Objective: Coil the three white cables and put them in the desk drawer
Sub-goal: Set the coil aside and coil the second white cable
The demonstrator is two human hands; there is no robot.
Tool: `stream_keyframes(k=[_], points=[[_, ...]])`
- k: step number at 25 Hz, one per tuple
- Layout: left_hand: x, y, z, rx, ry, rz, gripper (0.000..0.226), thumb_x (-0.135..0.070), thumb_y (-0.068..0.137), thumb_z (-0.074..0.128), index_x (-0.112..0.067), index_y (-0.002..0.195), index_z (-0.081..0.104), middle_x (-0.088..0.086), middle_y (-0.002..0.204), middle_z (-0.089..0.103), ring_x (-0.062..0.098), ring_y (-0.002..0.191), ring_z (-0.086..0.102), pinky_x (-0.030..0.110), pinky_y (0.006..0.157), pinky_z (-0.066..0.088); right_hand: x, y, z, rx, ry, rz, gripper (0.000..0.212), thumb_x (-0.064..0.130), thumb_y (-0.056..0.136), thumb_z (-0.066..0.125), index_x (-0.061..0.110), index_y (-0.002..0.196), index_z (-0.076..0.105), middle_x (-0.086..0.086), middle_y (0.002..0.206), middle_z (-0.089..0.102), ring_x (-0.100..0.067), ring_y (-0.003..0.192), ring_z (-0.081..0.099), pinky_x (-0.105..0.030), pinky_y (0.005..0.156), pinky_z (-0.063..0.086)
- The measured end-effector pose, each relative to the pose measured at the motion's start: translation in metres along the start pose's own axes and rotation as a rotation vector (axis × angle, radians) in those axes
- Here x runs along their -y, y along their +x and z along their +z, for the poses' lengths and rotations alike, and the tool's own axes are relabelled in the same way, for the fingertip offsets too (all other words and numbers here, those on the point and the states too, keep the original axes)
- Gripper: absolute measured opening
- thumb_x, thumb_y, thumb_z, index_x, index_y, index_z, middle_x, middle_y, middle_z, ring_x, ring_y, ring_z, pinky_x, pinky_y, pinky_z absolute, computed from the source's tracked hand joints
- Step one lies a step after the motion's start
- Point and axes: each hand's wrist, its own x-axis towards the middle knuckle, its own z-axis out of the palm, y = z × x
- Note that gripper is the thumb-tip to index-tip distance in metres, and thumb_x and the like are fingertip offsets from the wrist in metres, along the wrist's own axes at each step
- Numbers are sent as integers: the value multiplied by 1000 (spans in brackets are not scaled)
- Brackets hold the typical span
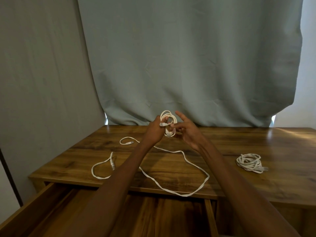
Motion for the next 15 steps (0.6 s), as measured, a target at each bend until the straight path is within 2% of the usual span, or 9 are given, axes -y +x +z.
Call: stream_keyframes(k=[2, 3, 6, 9, 12, 15], points=[[0, 2, 2, -1, 17, 2, 42, -53, 104, 33, -18, 112, 56, 5, 98, 68, 23, 88, 66, 39, 77, 54, -4, 1, 2, -9, -73, -80, 82, -5, 81, 72, 38, 144, 40, -9, 116, 70, -26, 106, 68, -42, 87, 57], [0, 3, 4, -1, 24, -2, 44, -52, 104, 33, -16, 113, 57, 7, 99, 69, 23, 89, 66, 40, 78, 54, -6, 0, 4, -35, -95, -131, 79, -2, 82, 74, 37, 144, 41, -9, 110, 72, -25, 102, 70, -39, 83, 59], [-5, 5, 7, 11, 11, 19, 49, -52, 104, 32, -15, 117, 59, 8, 104, 70, 23, 91, 66, 41, 81, 55, -11, -2, 11, -198, -161, -305, 46, 25, 91, 71, 29, 132, 50, -3, 97, 76, -15, 89, 74, -32, 76, 60], [-13, 4, 9, 18, 1, 48, 48, -52, 104, 31, -16, 118, 61, 5, 104, 70, 20, 88, 66, 41, 79, 55, -19, -6, 12, -380, -397, -473, 31, 42, 95, 63, 29, 121, 54, 10, 97, 72, -5, 83, 71, -18, 70, 56], [-15, 3, 11, 28, 61, 59, 47, -50, 105, 32, -14, 117, 60, 4, 98, 68, 17, 81, 64, 37, 74, 54, -21, -6, 4, -597, -603, -617, 17, 42, 91, 68, 30, 101, 60, 11, 99, 63, -4, 82, 64, -11, 65, 46], [-12, 3, 10, 46, 111, 18, 50, -51, 104, 32, -10, 115, 58, 4, 90, 65, 15, 74, 61, 32, 64, 49, -19, -3, -3, -603, -630, -690, 21, 37, 90, 71, 17, 88, 66, 7, 88, 65, -2, 75, 62, -13, 63, 46]])
